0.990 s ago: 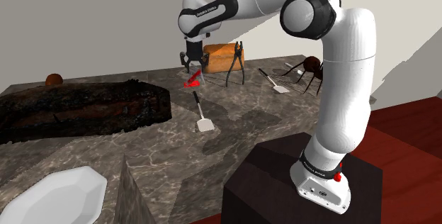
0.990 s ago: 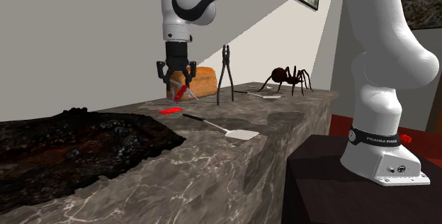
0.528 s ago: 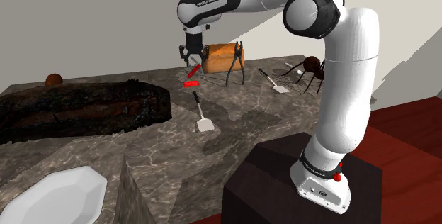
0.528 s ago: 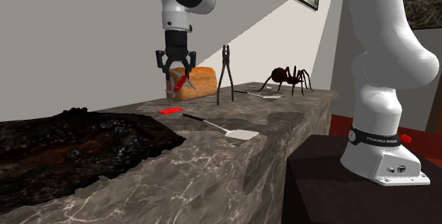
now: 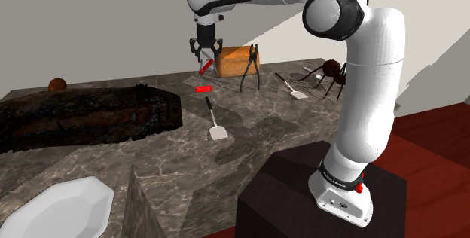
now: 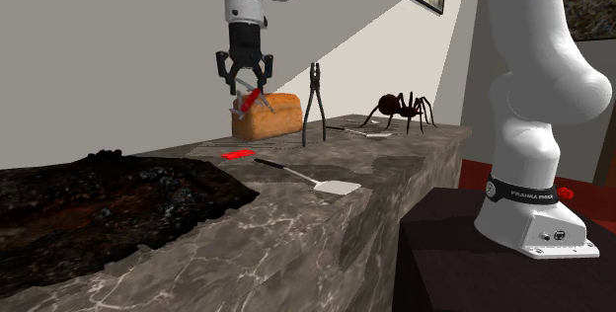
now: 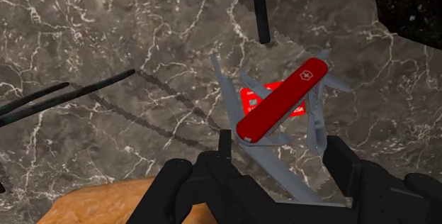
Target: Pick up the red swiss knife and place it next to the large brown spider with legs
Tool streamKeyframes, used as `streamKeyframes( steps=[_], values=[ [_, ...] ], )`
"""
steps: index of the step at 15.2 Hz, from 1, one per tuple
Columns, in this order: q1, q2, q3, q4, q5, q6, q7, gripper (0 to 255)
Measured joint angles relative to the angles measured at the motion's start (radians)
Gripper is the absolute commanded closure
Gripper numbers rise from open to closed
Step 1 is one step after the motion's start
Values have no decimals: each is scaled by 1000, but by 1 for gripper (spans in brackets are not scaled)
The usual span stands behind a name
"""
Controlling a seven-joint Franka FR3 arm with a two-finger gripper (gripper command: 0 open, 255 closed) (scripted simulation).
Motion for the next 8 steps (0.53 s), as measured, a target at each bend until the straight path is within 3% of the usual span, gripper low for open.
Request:
streamKeyframes(
  steps=[8],
  values=[
    [1,7,0,122,0,-115,1,255]
  ],
)
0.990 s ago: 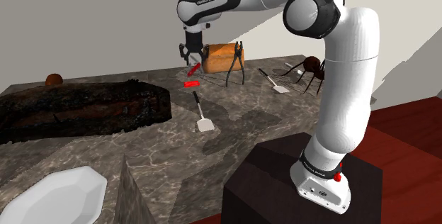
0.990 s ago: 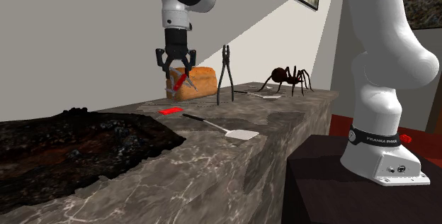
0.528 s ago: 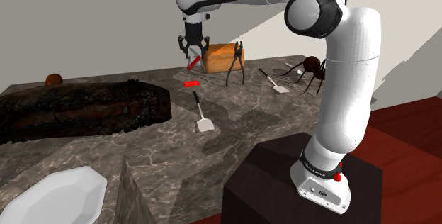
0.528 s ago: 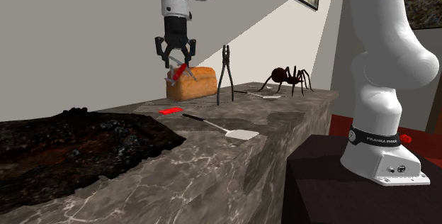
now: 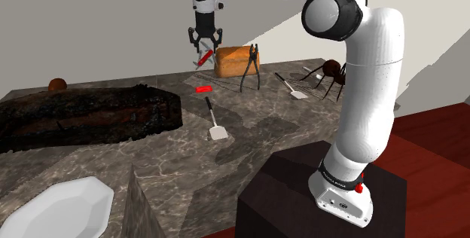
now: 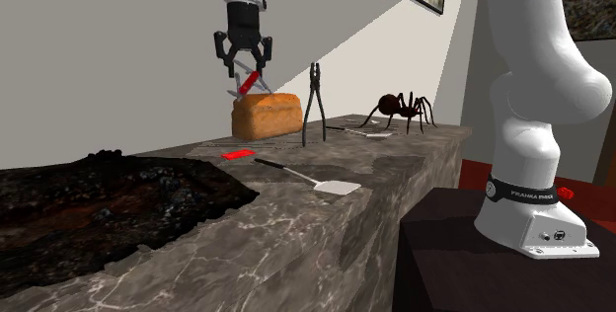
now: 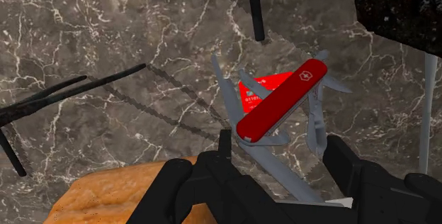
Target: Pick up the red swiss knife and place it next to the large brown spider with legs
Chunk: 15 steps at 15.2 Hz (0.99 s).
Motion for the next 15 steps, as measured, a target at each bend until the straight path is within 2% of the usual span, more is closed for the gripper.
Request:
streamKeyframes(
  steps=[3,4,15],
  values=[
    [0,1,0,40,0,-39,0,255],
    [-3,-18,-1,17,1,-35,-4,255],
    [-68,-423,-51,-502,3,77,-118,255]
  ],
)
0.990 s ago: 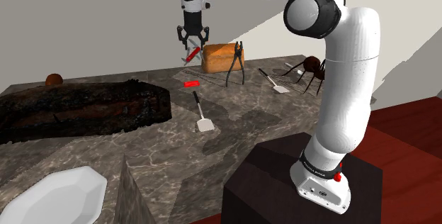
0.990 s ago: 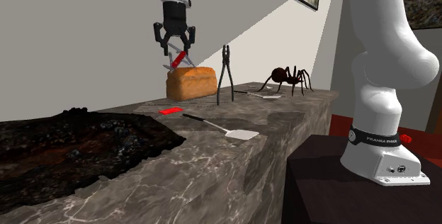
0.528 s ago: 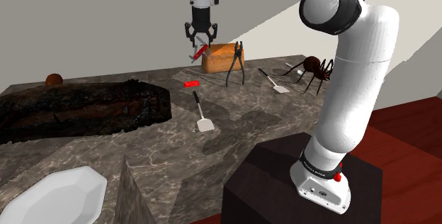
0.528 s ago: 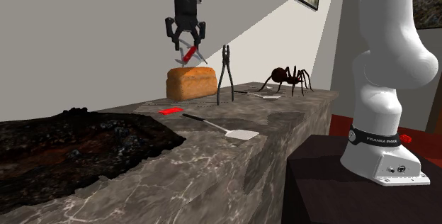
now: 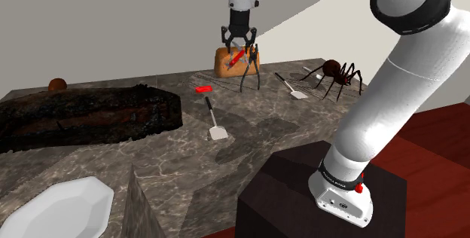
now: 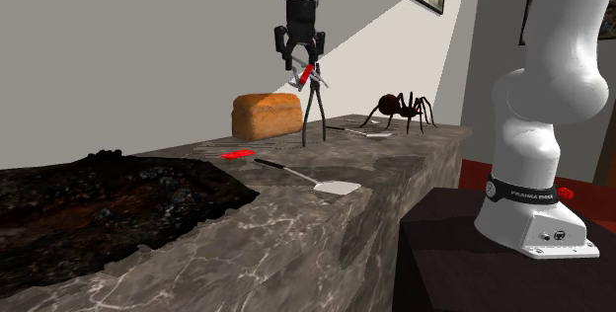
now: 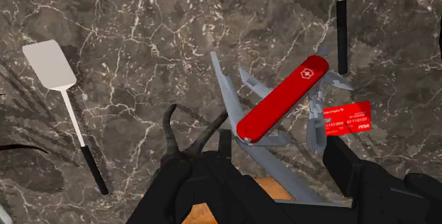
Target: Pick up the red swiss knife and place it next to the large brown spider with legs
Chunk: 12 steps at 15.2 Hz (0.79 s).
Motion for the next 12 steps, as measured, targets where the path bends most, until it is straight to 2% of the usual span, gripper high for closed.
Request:
streamKeyframes(
  steps=[3,12],
  values=[
    [-19,-103,-23,-116,-8,13,-40,255],
    [-82,-378,-104,-365,-59,-11,-159,255]
  ],
)
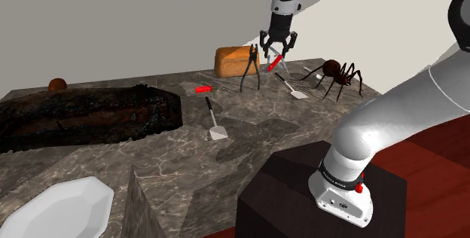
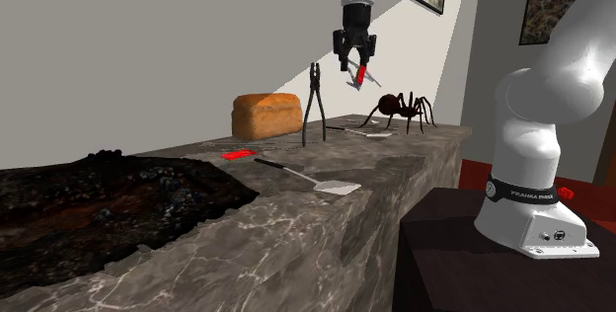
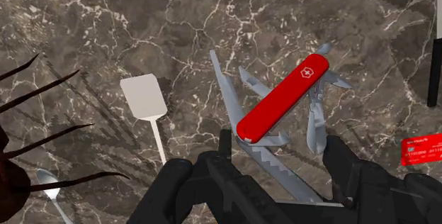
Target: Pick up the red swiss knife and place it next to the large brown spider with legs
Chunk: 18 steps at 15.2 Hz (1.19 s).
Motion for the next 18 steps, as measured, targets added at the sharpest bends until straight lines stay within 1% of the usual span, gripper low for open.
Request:
streamKeyframes(
  steps=[5,9,14,18],
  values=[
    [-48,-155,-56,-111,-50,-40,-76,255],
    [-91,-269,-103,-176,-98,-85,-139,255],
    [-152,-379,-179,-218,-172,-144,-238,255],
    [-171,-414,-203,-270,-197,-125,-259,255]
  ],
)
